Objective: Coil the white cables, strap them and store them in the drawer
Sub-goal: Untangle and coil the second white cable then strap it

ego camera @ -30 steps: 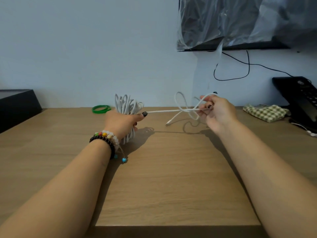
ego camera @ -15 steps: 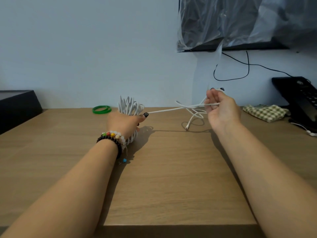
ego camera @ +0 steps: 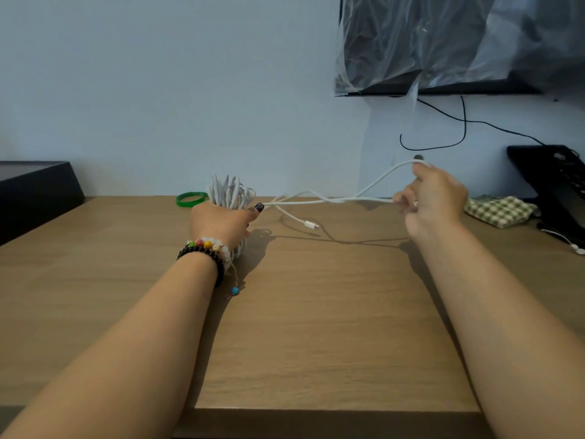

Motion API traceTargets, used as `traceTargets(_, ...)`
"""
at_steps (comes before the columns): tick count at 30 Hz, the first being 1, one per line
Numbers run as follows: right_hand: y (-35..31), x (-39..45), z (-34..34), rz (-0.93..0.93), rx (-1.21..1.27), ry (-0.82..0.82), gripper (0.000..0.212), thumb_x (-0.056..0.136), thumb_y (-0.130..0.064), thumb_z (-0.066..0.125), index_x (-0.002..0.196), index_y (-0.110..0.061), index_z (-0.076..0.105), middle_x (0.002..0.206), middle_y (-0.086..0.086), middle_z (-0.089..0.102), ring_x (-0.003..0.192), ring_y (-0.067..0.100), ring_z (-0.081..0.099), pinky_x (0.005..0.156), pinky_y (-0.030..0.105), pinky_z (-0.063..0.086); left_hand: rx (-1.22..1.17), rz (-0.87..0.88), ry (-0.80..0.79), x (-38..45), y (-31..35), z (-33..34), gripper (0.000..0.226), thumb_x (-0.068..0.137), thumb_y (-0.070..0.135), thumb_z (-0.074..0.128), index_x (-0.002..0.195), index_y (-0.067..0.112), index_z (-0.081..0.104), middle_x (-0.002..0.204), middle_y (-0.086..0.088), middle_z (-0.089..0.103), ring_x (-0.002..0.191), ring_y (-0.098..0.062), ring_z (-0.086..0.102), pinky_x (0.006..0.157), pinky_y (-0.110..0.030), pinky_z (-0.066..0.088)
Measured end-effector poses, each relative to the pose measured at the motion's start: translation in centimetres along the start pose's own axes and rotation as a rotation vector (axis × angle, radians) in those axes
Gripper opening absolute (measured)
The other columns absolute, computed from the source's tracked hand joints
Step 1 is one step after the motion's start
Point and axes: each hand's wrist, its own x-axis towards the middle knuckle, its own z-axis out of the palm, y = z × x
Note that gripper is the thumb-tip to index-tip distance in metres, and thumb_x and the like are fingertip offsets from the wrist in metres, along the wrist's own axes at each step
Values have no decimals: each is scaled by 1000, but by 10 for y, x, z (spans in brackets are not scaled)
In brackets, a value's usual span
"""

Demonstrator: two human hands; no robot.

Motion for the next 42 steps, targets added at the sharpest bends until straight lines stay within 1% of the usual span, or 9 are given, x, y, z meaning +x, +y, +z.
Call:
traceTargets(3, -6, 11, -9, 82, 310, -38, 24, 95, 3, 44, 75, -10, 47, 43, -2, 33, 35, 11, 29, 44, 20, 35, 0, -34, 26, 1, 1, -3, 23, 77, 31, 80, 74, 15, 64, 63, 4, 64, 55, -5, 59, 49, -20, 43)
traceTargets(6, -9, 12, -13, -50, 82, 22, 21, 86, 7, 48, 77, -12, 53, 52, 0, 35, 36, 10, 25, 41, 18, 26, 11, -74, 42, 5, -1, -8, 25, 78, 34, 79, 77, 13, 65, 62, 5, 63, 51, -2, 55, 45, -19, 38)
traceTargets(9, -10, 9, -13, -152, -147, 73, 22, 80, 5, 51, 72, -14, 60, 49, 0, 36, 35, 10, 25, 38, 17, 24, 18, -79, 46, 6, -1, -7, 26, 78, 34, 78, 77, 13, 64, 61, 4, 64, 53, -3, 57, 47, -20, 39)
traceTargets(13, -9, 13, -16, 94, 102, 136, 22, 87, -1, 52, 72, -14, 44, 38, -7, 20, 34, 11, 15, 38, 18, 20, -11, -66, 77, 9, -4, -5, 29, 76, 34, 80, 90, 12, 68, 78, -2, 71, 74, -14, 68, 66, -26, 52)
traceTargets(16, -10, 11, -15, 168, 151, -53, 18, 91, -6, 49, 75, -12, 50, 41, -5, 22, 33, 11, 16, 37, 18, 21, -40, -91, 97, 12, -6, -7, 34, 75, 36, 79, 96, 11, 69, 82, -2, 72, 76, -14, 70, 62, -26, 52)
traceTargets(20, 3, -8, -4, 79, -334, -345, 26, 92, -15, 45, 82, -8, 67, 43, 5, 52, 30, 9, 20, 42, 23, 15, 35, -51, 108, 9, -5, -11, 27, 75, 33, 78, 91, 13, 69, 74, 1, 70, 70, -11, 68, 62, -26, 53)
traceTargets(23, 8, -16, 2, 36, -424, -423, 30, 94, -15, 39, 86, -5, 67, 58, 16, 65, 31, 12, 20, 43, 23, 19, 175, 136, 121, -2, 4, -9, 17, 74, 31, 77, 75, 18, 66, 72, -5, 70, 72, -23, 69, 68, -37, 59)
traceTargets(33, 2, -30, 4, 336, 49, -729, 63, 102, -42, 20, 83, -2, 66, 70, 17, 68, 28, 8, 19, 42, 20, 11, 70, 424, -462, -37, 18, 15, 22, 76, 8, 79, 80, 26, 66, 74, 7, 69, 61, 4, 64, 56, -11, 50)
traceTargets(42, 4, -48, 9, 549, 390, -797, 73, 97, -56, 22, 61, -10, 64, 46, -3, 53, 22, 5, 22, 31, 17, 16, 14, 526, -649, -47, 16, 24, 19, 76, 4, 77, 76, 20, 66, 68, 4, 68, 66, -10, 67, 66, -25, 55)
